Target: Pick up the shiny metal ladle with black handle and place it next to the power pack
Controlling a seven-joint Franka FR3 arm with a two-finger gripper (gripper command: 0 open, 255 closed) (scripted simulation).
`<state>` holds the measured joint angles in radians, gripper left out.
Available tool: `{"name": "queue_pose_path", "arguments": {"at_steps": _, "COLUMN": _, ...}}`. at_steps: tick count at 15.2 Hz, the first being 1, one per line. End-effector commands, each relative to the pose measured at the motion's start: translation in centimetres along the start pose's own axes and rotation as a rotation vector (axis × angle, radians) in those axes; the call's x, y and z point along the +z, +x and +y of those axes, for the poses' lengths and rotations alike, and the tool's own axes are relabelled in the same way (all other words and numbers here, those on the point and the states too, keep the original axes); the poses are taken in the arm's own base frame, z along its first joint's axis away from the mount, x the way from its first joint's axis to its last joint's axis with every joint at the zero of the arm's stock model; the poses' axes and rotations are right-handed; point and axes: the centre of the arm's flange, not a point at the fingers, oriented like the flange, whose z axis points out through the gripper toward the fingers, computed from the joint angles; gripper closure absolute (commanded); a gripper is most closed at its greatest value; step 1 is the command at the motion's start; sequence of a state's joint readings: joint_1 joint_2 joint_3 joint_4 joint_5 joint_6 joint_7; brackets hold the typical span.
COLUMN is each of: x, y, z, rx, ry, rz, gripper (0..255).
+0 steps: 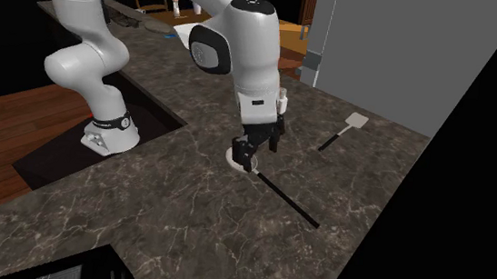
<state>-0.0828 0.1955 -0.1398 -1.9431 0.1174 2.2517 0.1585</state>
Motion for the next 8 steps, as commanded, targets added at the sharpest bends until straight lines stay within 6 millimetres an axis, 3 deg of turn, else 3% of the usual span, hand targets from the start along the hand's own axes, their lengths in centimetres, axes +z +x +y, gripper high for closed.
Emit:
{"name": "queue_pose_path", "arguments": {"at_steps": 1, "x": 1.9, "y": 2.5, "z": 0.5, "rx": 0.018, "ry": 0.003, "rz": 0.009, "gripper": 0}}
{"name": "queue_pose_path", "arguments": {"at_steps": 2, "x": 2.5, "y": 3.4, "z": 0.6, "rx": 0.026, "ry": 0.004, "rz": 0.013, "gripper": 0}}
{"name": "queue_pose_path", "arguments": {"at_steps": 8, "x": 5.7, "y": 3.4, "z": 0.6, "rx": 0.026, "ry": 0.004, "rz": 0.013, "gripper": 0}}
